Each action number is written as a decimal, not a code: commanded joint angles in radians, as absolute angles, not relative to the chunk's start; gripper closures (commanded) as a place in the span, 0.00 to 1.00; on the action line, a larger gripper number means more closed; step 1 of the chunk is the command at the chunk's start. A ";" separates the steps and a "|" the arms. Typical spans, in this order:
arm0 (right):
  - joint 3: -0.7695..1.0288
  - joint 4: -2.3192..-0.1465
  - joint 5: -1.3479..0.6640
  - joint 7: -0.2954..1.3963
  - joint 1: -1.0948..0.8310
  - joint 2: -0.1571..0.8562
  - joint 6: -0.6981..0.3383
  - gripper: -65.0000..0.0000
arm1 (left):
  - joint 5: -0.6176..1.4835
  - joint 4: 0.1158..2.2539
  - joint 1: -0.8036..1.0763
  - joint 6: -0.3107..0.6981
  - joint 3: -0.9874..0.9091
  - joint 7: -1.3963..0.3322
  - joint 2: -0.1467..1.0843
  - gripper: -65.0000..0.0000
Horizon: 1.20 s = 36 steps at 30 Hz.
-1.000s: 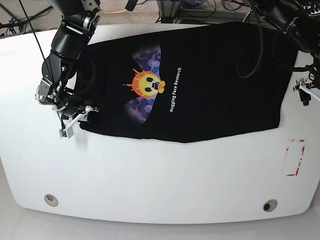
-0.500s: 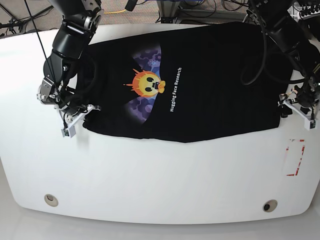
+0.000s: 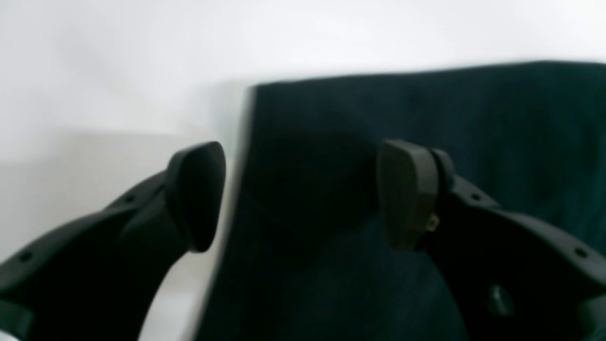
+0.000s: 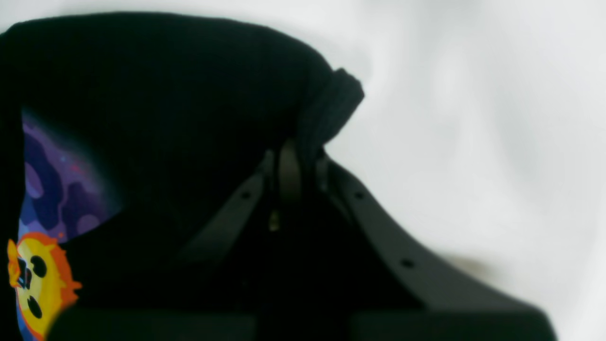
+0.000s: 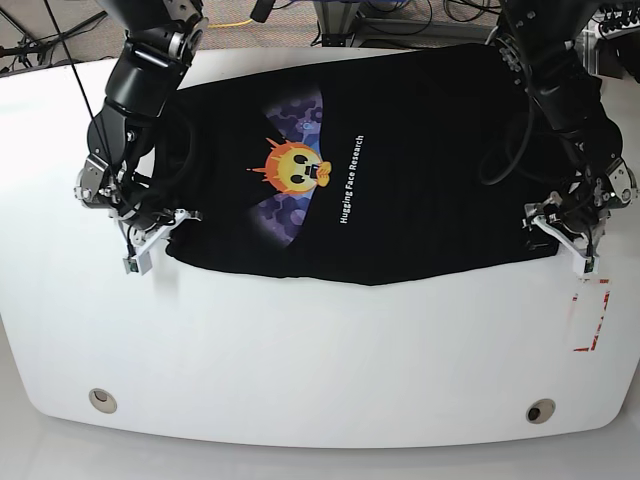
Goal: Fold the T-shirt properly
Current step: 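Grasp the shirt edges with both grippers and lift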
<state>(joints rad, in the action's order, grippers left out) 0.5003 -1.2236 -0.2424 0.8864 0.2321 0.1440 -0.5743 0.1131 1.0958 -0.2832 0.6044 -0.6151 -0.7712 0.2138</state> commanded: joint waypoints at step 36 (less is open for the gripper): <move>0.498 -1.242 -0.251 0.881 0.252 0.156 -0.575 0.99 | 0.130 1.345 -0.150 0.618 -0.615 -0.949 0.191 1.00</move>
<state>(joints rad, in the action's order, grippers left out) 0.4965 -1.2240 -0.2443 0.8886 0.2321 0.1440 -0.5735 0.1375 1.3262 -0.1295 0.6193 -0.6140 -0.9470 0.1757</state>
